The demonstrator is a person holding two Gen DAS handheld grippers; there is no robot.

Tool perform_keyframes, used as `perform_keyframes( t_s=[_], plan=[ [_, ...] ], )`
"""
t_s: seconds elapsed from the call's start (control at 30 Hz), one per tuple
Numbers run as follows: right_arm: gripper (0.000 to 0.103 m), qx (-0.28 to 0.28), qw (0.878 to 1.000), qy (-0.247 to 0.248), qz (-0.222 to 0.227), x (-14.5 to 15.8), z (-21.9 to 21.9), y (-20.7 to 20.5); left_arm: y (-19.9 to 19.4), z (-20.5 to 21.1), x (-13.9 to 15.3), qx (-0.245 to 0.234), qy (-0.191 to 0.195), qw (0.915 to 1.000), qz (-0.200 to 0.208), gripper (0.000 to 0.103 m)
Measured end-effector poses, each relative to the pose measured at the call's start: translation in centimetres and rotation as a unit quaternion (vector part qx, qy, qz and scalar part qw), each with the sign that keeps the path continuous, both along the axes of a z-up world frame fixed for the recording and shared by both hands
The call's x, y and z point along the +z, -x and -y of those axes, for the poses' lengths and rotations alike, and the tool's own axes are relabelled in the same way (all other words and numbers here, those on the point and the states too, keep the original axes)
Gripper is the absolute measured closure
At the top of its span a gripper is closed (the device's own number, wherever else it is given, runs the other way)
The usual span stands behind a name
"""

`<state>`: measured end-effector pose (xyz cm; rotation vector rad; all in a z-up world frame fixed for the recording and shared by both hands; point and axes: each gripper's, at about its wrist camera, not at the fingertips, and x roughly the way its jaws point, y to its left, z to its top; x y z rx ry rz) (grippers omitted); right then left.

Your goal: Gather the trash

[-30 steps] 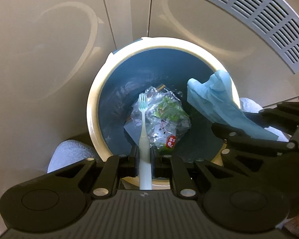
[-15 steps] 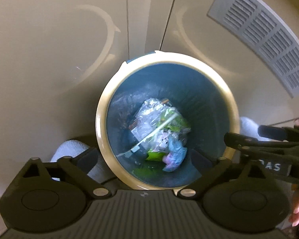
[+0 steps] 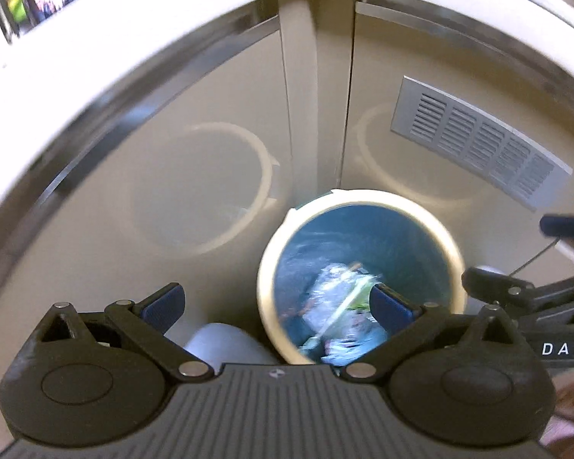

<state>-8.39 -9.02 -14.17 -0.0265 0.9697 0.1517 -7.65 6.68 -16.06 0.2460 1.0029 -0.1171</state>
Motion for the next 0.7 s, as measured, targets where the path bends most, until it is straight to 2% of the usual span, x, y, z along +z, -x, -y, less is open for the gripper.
perform_keyframes(
  t_s=[0.07,0.23,0.53,0.7],
  plan=[
    [0.002,0.008,1.0,0.004,-0.001,0.2,-0.2,0.2,0.5,0.3,0.1,-0.006,-0.012,0.9999,0.004,0.0],
    [0.001,0.01,1.0,0.019,0.009,0.6,-0.5,0.5,0.8,0.0,0.1,-0.005,-0.011,0.9999,-0.006,0.0],
    [0.001,0.01,0.999,0.031,0.034,1.6,-0.8,1.7,1.9,0.7,0.0,-0.034,-0.047,0.9983,0.002,0.0],
    [0.0,0.011,0.999,0.033,0.039,1.7,-0.7,2.0,2.2,0.5,0.0,-0.037,-0.048,0.9982,0.008,0.0]
  ],
)
